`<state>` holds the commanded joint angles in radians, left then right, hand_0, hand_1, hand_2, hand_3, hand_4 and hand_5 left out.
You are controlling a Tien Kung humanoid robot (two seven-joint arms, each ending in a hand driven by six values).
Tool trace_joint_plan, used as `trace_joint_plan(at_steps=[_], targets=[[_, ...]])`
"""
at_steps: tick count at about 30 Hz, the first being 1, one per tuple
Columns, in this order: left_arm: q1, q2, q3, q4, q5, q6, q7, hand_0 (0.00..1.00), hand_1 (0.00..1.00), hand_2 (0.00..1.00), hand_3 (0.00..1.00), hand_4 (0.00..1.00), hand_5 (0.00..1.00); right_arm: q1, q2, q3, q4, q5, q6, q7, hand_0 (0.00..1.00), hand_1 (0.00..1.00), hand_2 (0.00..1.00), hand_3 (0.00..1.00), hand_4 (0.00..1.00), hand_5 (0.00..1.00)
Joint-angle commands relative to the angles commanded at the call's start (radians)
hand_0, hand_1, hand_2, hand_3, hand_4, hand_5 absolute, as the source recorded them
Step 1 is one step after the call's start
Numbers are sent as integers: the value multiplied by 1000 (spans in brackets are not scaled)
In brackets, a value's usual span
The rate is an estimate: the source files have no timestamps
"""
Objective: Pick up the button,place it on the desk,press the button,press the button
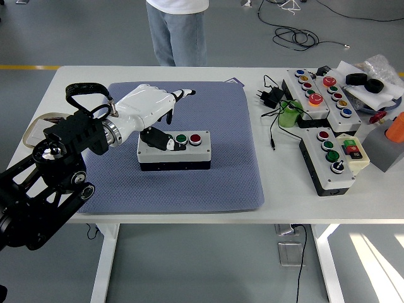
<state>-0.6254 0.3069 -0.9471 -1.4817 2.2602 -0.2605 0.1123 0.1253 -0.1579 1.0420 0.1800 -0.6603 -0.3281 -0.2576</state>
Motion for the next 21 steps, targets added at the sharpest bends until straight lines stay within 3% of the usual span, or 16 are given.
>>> trace_joint_plan(at_steps=[2,3,8,10,13,21], targets=[[3,2,2,-7,3,-41,13,2,13,94,872,859,325,-1,0,-1,0,1,0,0,787,797,817,751,412,479],[3,3,3,-9,4,-55,16,2,2,68,850,831,276,-1,0,-1,0,2,0,0,787,797,817,751,412,479],[7,5,12,-6,9,-136,38,2,2,68,850,831,276,1,0,-1,0,2,0,0,787,797,817,751,412,479],[6,5,16,-3,9,-159,44,2,2,60,831,785,228,2,0,0,0,0,0,-1,787,797,817,751,412,479],[6,5,17,3,9,-181,50,2,2,60,831,785,228,3,0,-1,0,3,1,0,787,797,817,751,412,479],[8,-1,23,10,9,-189,59,2,11,65,825,740,184,4,-1,-2,0,1,1,0,787,797,817,751,412,479]])
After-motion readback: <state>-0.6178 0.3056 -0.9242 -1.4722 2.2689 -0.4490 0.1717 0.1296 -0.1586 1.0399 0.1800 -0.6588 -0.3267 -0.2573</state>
